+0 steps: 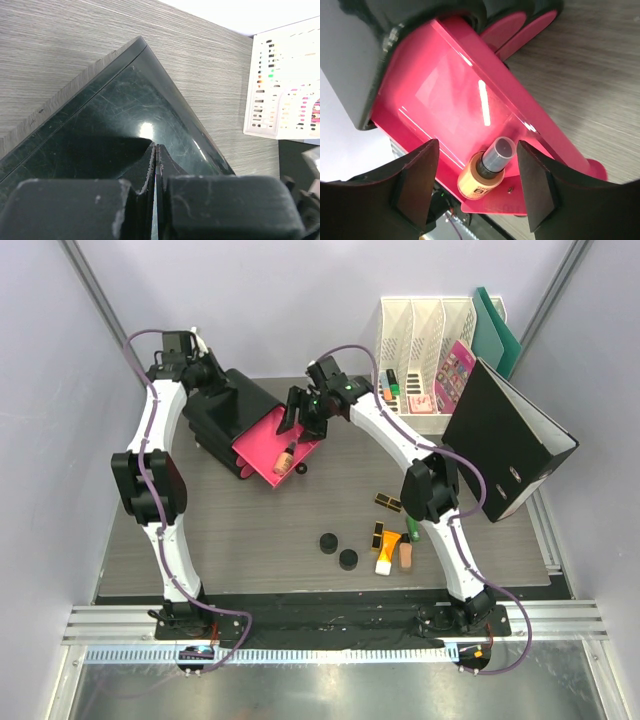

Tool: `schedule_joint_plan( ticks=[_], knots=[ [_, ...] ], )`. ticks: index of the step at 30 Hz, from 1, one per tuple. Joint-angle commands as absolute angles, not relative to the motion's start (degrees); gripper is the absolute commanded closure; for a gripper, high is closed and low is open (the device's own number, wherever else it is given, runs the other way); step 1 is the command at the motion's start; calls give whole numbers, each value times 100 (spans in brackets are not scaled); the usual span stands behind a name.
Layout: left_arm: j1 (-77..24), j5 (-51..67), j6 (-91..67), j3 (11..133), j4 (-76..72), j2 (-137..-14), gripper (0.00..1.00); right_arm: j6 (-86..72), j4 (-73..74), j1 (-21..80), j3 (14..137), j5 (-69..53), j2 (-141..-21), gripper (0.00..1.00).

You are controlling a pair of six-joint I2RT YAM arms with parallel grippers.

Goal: Organize the makeup

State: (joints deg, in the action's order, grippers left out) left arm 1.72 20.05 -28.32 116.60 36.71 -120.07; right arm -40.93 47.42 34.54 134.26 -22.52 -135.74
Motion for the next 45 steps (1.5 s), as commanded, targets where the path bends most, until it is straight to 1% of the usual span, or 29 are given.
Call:
schedule_joint_plan(
  ticks=[1, 8, 11, 17, 18, 20, 21, 23, 26, 31, 37, 45],
  knots=[
    [299, 1468, -2619, 11461, 4887, -12533, 100, -3824, 5027, 3454, 13817, -1627, -12999, 30],
    [299, 1441, -2575, 11470, 4957, -12542, 100, -3578, 5255, 3384, 13641, -1170, -12464, 29],
    [316, 1406, -2558, 11452, 4966, -12542, 100, -3490, 5519, 3261, 13281, -915, -12051, 29],
    [316, 1398, -2540, 11408, 5001, -12560, 100, -3199, 6424, 2901, 11920, -458, -11154, 30],
    [308, 1389, -2523, 11391, 5001, -12560, 100, -3191, 6599, 2874, 11466, -283, -11040, 30],
    [308, 1380, -2531, 11364, 4966, -12560, 100, -3295, 6732, 2787, 10945, -150, -10681, 30],
    [316, 1371, -2540, 11373, 4975, -12577, 100, -3322, 6767, 2769, 10420, -141, -10566, 30],
    [316, 1371, -2531, 11382, 4983, -12603, 100, -3392, 6794, 2751, 9769, -158, -10337, 30],
    [316, 1362, -2505, 11443, 5027, -12656, 100, -3410, 6908, 2751, 9091, -334, -10231, 30],
    [325, 1380, -2461, 11408, 5036, -12683, 100, -3384, 7040, 2760, 8316, -589, -10099, 32],
    [325, 1415, -2478, 11268, 4966, -12656, 100, -3585, 7444, 2751, 7779, -62, -9626, 35],
    [325, 1476, -2478, 11224, 4948, -12726, 100, -3718, 7550, 2742, 6883, -263, -9299, 36]
  ],
)
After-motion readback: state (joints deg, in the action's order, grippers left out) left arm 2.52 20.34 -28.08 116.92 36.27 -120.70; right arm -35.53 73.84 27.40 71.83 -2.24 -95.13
